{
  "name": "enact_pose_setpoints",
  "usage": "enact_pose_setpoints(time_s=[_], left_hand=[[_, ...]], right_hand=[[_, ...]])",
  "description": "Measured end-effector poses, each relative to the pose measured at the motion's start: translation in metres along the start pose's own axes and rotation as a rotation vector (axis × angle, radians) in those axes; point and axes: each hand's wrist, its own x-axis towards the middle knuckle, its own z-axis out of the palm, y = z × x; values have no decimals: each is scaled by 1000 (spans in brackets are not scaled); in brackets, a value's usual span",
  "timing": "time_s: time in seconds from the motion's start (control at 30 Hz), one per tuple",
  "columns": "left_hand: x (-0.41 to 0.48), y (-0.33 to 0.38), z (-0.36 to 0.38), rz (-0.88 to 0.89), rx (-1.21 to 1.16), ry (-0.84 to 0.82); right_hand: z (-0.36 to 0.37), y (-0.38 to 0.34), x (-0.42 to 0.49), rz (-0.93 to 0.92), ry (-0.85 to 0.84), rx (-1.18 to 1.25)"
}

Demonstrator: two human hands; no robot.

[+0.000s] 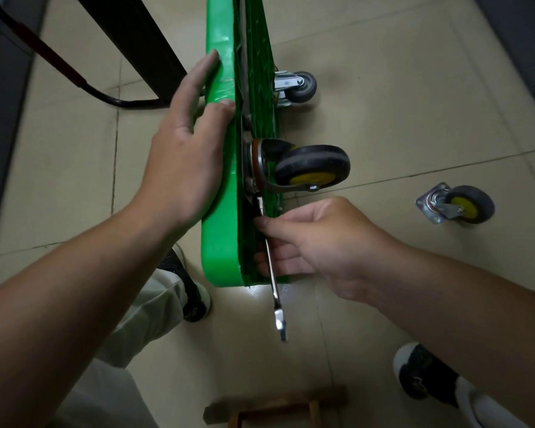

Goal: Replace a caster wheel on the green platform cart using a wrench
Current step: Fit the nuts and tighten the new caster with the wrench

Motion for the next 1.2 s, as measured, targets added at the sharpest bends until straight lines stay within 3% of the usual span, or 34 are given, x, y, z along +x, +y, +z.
enact_pose_setpoints(time_s=[0.23, 0.33, 0.43, 0.5, 0.8, 1.2], left_hand=[[3, -2, -1, -9, 35, -16], [2, -3, -2, -12, 54, -15], [2, 0, -2, -22, 48, -10], [1, 2, -2, -38, 26, -5], [1, 6, -1, -64, 4, -4], [1, 5, -2, -36, 1, 5]], right_hand=[[-16, 23, -1, -223, 6, -112], [-16, 26, -3, -129, -24, 17], [-18, 24, -7, 3, -140, 18], [-22, 26, -10, -1, -156, 4], [-66, 63, 22, -705, 126, -691], [-64, 59, 74, -1185, 142, -899]])
